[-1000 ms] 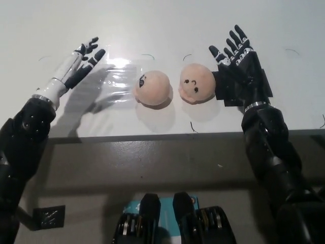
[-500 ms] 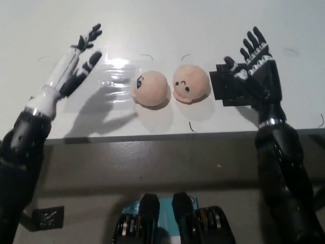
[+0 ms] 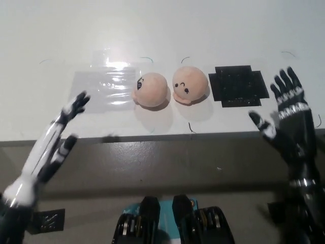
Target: Use both hands to push two dumpling toys together to the middle
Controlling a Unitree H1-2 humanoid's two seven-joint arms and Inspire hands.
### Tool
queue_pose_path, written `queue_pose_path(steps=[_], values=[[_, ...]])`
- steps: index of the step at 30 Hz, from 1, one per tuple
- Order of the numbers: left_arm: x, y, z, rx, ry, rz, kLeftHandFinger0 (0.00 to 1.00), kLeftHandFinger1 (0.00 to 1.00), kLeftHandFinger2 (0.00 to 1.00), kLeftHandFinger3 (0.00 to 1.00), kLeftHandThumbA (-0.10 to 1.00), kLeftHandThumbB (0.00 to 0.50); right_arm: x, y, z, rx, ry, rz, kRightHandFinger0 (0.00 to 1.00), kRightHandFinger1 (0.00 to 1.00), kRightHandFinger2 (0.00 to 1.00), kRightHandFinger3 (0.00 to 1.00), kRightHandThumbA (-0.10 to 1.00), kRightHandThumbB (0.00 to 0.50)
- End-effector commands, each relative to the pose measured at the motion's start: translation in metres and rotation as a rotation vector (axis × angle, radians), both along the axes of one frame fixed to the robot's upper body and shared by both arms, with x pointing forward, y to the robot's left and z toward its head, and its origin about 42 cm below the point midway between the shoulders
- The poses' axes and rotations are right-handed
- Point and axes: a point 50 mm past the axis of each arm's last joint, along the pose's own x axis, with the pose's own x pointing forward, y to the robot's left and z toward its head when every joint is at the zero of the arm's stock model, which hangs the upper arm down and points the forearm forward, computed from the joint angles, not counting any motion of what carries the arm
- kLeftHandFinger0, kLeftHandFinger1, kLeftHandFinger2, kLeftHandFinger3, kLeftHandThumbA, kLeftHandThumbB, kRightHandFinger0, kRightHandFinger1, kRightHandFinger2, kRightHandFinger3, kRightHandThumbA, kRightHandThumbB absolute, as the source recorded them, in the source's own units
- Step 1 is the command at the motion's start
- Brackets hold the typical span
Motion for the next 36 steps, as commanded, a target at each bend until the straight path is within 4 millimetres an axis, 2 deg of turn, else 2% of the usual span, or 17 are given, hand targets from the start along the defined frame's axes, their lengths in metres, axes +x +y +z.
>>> queue_pose_path(steps=[1,7,8,12,14,15,17,18,20,22,24,26,28,29,32,33,36], values=[[-0.051,0.037,0.013,-0.128,-0.031,-0.031,1.00,1.00,1.00,1.00,1.00,0.266,-0.045,0.005,0.008,-0.075,-0.038,0.117,1.00,1.00,1.00,1.00,1.00,0.219],[-0.059,0.057,-0.027,-0.102,0.035,0.072,1.00,1.00,1.00,1.00,1.00,0.181,-0.050,-0.003,-0.035,-0.088,0.083,0.111,1.00,1.00,1.00,1.00,0.96,0.166],[-0.061,0.059,-0.031,-0.098,0.046,0.078,1.00,1.00,1.00,1.00,1.00,0.162,-0.050,-0.004,-0.039,-0.092,0.089,0.112,1.00,1.00,1.00,1.00,0.95,0.137],[-0.066,0.069,-0.060,-0.070,0.123,0.124,1.00,1.00,1.00,1.00,1.00,0.115,-0.049,-0.010,-0.066,-0.150,0.170,0.097,1.00,1.00,1.00,1.00,0.98,0.147],[-0.064,0.074,-0.076,-0.069,0.175,0.149,1.00,1.00,1.00,1.00,1.00,0.109,-0.047,-0.009,-0.083,-0.158,0.217,0.094,1.00,1.00,1.00,1.00,0.96,0.128],[-0.063,0.077,-0.085,-0.062,0.203,0.174,1.00,1.00,1.00,1.00,1.00,0.151,-0.047,-0.010,-0.091,-0.165,0.245,0.090,1.00,1.00,1.00,1.00,0.96,0.142],[-0.063,0.080,-0.095,-0.045,0.230,0.212,1.00,1.00,1.00,1.00,1.00,0.169,-0.048,-0.011,-0.101,-0.166,0.286,0.088,1.00,1.00,1.00,1.00,0.94,0.141],[-0.064,0.082,-0.108,-0.034,0.269,0.242,1.00,1.00,1.00,1.00,1.00,0.202,-0.048,-0.013,-0.114,-0.145,0.325,0.076,1.00,1.00,1.00,1.00,0.92,0.175],[-0.062,0.084,-0.118,-0.045,0.301,0.263,1.00,1.00,1.00,1.00,1.00,0.181,-0.045,-0.013,-0.122,-0.123,0.357,0.077,1.00,1.00,1.00,1.00,0.92,0.196],[-0.060,0.087,-0.124,-0.052,0.319,0.275,1.00,1.00,1.00,1.00,1.00,0.155,-0.043,-0.010,-0.125,-0.107,0.371,0.081,1.00,1.00,1.00,1.00,0.90,0.185],[-0.061,0.092,-0.133,-0.061,0.358,0.286,1.00,1.00,1.00,1.00,1.00,0.169,-0.044,-0.009,-0.134,-0.079,0.407,0.076,1.00,1.00,1.00,1.00,0.87,0.160],[-0.060,0.093,-0.137,-0.041,0.367,0.298,1.00,1.00,1.00,1.00,1.00,0.153,-0.042,-0.009,-0.136,-0.076,0.398,0.061,1.00,1.00,1.00,1.00,0.88,0.148],[-0.057,0.094,-0.134,-0.033,0.360,0.300,1.00,1.00,1.00,1.00,1.00,0.135,-0.038,-0.007,-0.136,-0.047,0.413,0.067,1.00,1.00,1.00,1.00,0.90,0.169],[-0.057,0.093,-0.133,-0.038,0.357,0.292,1.00,1.00,1.00,1.00,1.00,0.101,-0.037,-0.007,-0.135,-0.044,0.413,0.066,1.00,1.00,1.00,1.00,0.89,0.168],[-0.058,0.093,-0.135,-0.034,0.357,0.310,1.00,1.00,1.00,1.00,1.00,0.106,-0.039,-0.007,-0.138,-0.049,0.404,0.063,1.00,1.00,1.00,1.00,0.85,0.184],[-0.058,0.092,-0.135,-0.042,0.354,0.312,1.00,1.00,1.00,1.00,1.00,0.136,-0.037,-0.007,-0.138,-0.051,0.405,0.061,1.00,1.00,1.00,1.00,0.85,0.197],[-0.058,0.093,-0.137,-0.059,0.366,0.302,1.00,1.00,1.00,1.00,1.00,0.124,-0.034,-0.007,-0.136,-0.044,0.405,0.064,1.00,1.00,1.00,1.00,0.85,0.164]])
